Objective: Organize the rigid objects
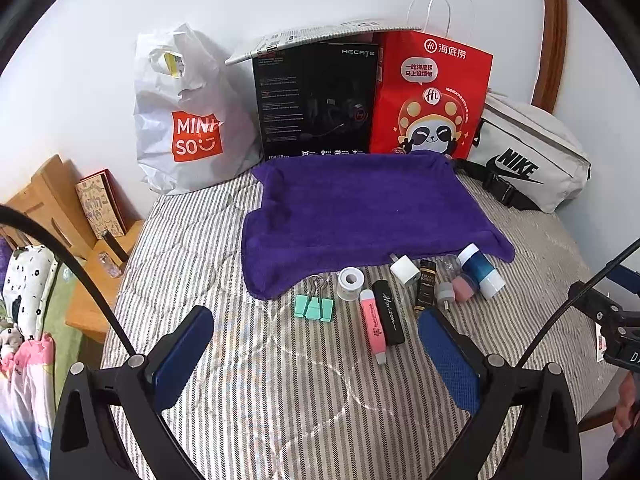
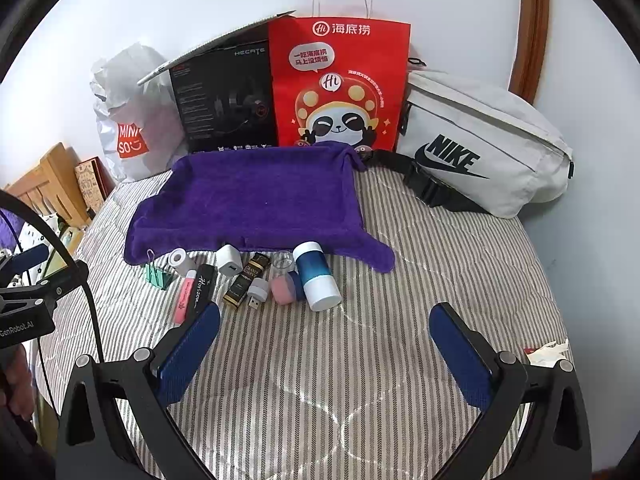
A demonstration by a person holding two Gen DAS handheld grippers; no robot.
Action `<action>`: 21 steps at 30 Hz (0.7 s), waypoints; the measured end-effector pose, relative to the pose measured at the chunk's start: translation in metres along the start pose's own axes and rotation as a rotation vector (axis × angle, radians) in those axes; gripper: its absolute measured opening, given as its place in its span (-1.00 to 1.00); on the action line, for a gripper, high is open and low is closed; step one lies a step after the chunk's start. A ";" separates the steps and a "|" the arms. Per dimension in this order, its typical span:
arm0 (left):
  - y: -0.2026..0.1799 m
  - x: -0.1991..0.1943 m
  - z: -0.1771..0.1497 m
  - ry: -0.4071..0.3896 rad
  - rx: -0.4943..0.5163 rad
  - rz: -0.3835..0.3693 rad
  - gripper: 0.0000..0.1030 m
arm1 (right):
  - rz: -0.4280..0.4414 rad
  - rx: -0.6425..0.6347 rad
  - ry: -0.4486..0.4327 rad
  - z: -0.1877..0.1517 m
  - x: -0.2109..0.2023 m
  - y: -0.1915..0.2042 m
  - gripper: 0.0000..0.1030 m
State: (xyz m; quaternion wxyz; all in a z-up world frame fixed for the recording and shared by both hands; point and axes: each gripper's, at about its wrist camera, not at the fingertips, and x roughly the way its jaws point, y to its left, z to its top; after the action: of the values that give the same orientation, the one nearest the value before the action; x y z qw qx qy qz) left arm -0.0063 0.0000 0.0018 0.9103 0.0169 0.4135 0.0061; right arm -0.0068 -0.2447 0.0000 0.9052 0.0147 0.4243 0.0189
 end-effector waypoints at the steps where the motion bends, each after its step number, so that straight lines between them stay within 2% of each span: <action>1: 0.000 0.000 0.000 0.001 0.002 0.002 1.00 | 0.001 -0.001 -0.001 0.000 0.000 0.000 1.00; 21: -0.001 -0.004 -0.001 0.002 0.013 0.020 1.00 | 0.005 -0.007 -0.005 -0.001 -0.005 0.004 1.00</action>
State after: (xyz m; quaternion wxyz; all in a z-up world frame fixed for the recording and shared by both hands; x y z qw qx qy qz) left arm -0.0097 -0.0009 0.0044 0.9097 0.0268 0.4142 0.0127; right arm -0.0105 -0.2411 0.0036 0.9062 0.0124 0.4221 0.0224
